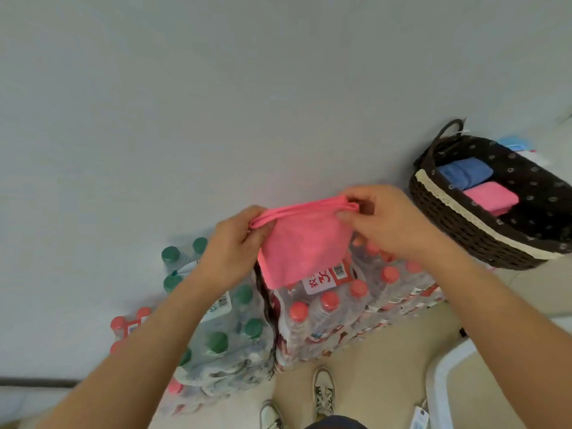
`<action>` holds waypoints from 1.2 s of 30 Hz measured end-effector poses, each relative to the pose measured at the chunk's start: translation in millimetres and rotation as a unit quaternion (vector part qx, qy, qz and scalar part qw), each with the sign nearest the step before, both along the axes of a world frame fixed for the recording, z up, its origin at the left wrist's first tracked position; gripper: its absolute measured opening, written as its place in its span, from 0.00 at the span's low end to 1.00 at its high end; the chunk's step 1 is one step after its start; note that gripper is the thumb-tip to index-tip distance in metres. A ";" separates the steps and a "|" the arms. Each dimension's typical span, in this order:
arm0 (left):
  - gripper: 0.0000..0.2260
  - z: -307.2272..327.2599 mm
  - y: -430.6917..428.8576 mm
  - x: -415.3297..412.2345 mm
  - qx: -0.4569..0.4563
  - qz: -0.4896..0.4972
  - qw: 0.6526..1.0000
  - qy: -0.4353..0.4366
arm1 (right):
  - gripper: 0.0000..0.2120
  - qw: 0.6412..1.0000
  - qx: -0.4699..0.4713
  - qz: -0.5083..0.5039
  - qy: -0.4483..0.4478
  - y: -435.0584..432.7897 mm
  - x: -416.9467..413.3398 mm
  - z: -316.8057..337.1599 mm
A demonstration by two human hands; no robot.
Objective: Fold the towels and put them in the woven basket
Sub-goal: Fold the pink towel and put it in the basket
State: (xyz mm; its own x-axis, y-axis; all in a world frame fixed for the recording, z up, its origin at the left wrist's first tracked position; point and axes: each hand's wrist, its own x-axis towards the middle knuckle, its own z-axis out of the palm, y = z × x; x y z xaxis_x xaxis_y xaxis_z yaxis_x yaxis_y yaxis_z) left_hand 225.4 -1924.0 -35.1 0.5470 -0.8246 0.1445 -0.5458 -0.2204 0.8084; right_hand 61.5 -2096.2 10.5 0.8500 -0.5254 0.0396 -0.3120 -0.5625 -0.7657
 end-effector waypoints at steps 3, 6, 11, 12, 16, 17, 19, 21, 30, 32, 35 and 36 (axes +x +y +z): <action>0.08 45.1 -24.7 4.0 -0.096 0.032 0.993 -0.067 | 0.06 0.993 -0.048 -0.038 -0.102 -13.8 12.5 40.9; 0.09 57.5 -18.7 -11.8 -0.126 -0.009 0.982 -0.142 | 0.08 0.991 -0.061 -0.013 -0.119 -15.2 -12.5 56.7; 0.15 -17.0 12.7 -68.4 0.028 -0.164 0.983 -0.082 | 0.13 0.992 0.041 0.075 0.088 -19.5 -72.2 -11.4; 0.16 -33.3 16.9 -79.2 0.051 -0.184 0.980 -0.060 | 0.13 0.987 0.066 0.087 0.120 -19.4 -81.0 -28.7; 0.09 -66.5 21.7 -106.6 0.085 -0.207 0.974 -0.018 | 0.09 0.968 0.146 0.090 0.180 -22.4 -102.0 -70.7; 0.05 -69.0 20.9 -108.3 0.088 -0.205 0.975 0.001 | 0.08 0.965 0.165 0.090 0.184 -25.3 -103.6 -74.0; 0.05 -70.8 18.8 -107.6 0.087 -0.184 0.976 0.072 | 0.04 0.960 0.188 0.099 0.183 -31.3 -102.6 -74.9; 0.09 -65.4 13.7 -102.8 0.076 -0.137 0.971 0.179 | 0.08 0.962 0.200 0.103 0.155 -37.4 -93.8 -71.9; 0.09 -62.3 -26.7 -53.1 0.041 0.147 0.948 0.278 | 0.13 0.991 0.114 -0.023 0.058 -42.0 0.6 -92.1; 0.10 -69.5 -36.0 -40.9 0.059 0.193 0.954 0.222 | 0.18 0.996 0.028 -0.044 0.075 -41.9 15.6 -96.8; 0.13 -81.2 -44.5 -29.5 0.098 0.239 0.952 0.163 | 0.17 0.989 -0.052 -0.067 0.119 -43.7 28.3 -108.4; 0.13 -85.1 -45.8 -27.2 0.110 0.251 0.949 0.155 | 0.16 0.986 -0.071 -0.071 0.135 -44.6 31.2 -112.9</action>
State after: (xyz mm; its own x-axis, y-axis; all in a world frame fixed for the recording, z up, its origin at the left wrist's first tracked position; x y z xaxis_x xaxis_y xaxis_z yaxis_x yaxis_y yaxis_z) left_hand 198.2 -1969.8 -120.2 0.8677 -0.4397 -0.2318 -0.0712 -0.5716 0.8175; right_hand 92.7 -2140.7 -102.4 0.7580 -0.6451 -0.0963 -0.5769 -0.5942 -0.5605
